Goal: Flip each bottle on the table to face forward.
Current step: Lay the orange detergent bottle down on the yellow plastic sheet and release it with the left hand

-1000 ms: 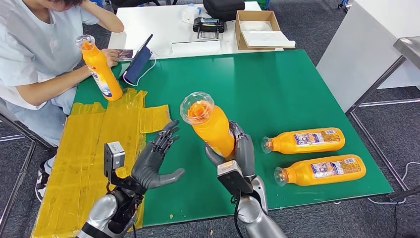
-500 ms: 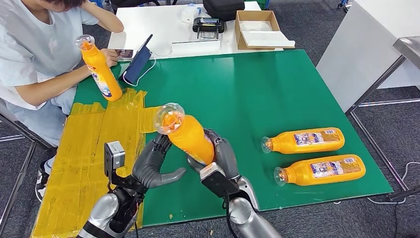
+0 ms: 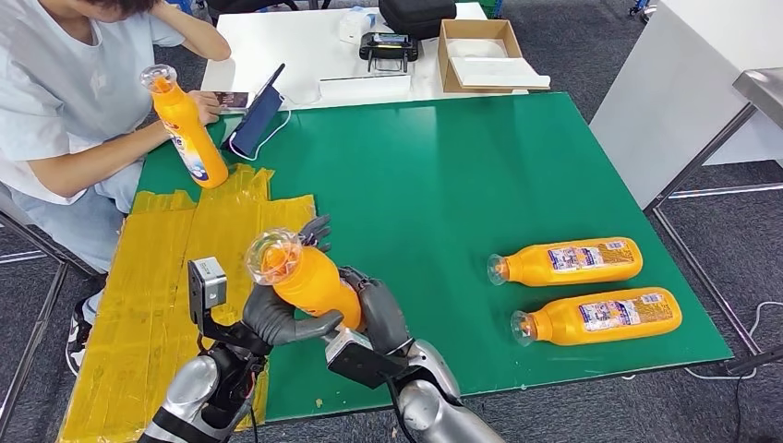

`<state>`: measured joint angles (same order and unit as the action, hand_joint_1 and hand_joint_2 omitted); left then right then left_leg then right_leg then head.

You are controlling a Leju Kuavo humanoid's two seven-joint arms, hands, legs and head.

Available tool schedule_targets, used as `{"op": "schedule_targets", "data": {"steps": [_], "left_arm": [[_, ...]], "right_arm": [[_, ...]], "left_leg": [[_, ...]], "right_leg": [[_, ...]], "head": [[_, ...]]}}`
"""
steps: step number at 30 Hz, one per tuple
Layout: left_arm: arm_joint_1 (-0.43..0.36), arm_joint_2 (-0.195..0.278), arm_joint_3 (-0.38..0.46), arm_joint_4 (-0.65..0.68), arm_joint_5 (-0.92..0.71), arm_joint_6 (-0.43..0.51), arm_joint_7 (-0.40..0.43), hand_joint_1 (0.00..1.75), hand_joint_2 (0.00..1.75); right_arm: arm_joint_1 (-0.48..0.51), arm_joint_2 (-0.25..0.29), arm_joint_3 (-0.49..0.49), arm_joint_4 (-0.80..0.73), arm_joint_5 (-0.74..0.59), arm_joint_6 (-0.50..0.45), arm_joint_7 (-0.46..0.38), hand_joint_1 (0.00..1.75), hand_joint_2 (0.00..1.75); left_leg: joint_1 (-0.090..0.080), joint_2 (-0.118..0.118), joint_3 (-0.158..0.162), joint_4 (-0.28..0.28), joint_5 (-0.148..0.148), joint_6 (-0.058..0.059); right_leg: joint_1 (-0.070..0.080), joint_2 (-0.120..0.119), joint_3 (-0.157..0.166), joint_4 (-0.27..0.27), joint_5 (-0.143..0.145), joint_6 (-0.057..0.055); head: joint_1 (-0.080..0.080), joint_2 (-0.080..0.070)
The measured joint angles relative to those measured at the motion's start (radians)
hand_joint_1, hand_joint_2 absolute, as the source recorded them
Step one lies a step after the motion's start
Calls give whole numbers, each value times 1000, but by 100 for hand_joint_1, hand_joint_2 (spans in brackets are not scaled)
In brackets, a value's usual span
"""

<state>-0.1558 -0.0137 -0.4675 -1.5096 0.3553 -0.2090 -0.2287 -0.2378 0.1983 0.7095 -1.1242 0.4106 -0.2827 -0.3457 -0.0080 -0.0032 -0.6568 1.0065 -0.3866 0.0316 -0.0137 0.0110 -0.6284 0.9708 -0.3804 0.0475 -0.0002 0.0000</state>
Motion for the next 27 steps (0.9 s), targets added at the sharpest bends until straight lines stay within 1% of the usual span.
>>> {"op": "schedule_targets", "data": {"steps": [1,4,5,24,27], "left_arm": [[0,0,1,3,2,0,0,3,175],[0,0,5,11,5,0,0,134,175],[0,0,5,13,6,0,1,175,175],[-1,-2,13,25,11,1,1,175,175],[-1,-5,14,30,18,4,3,175,175]], "right_arm": [[-4,0,4,5,2,-1,0,175,175],[-14,0,13,19,4,-3,2,175,175],[-16,0,15,23,4,-4,3,175,175],[-30,5,30,58,0,-6,3,175,175],[-31,5,32,60,-3,-6,4,167,175]], "left_leg": [[0,0,0,0,0,0],[0,0,0,0,0,0],[0,0,0,0,0,0],[0,0,0,0,0,0],[0,0,0,0,0,0]], "right_leg": [[0,0,0,0,0,0],[0,0,0,0,0,0],[0,0,0,0,0,0],[0,0,0,0,0,0],[0,0,0,0,0,0]], "head": [[0,0],[0,0],[0,0],[0,0],[0,0]]}}
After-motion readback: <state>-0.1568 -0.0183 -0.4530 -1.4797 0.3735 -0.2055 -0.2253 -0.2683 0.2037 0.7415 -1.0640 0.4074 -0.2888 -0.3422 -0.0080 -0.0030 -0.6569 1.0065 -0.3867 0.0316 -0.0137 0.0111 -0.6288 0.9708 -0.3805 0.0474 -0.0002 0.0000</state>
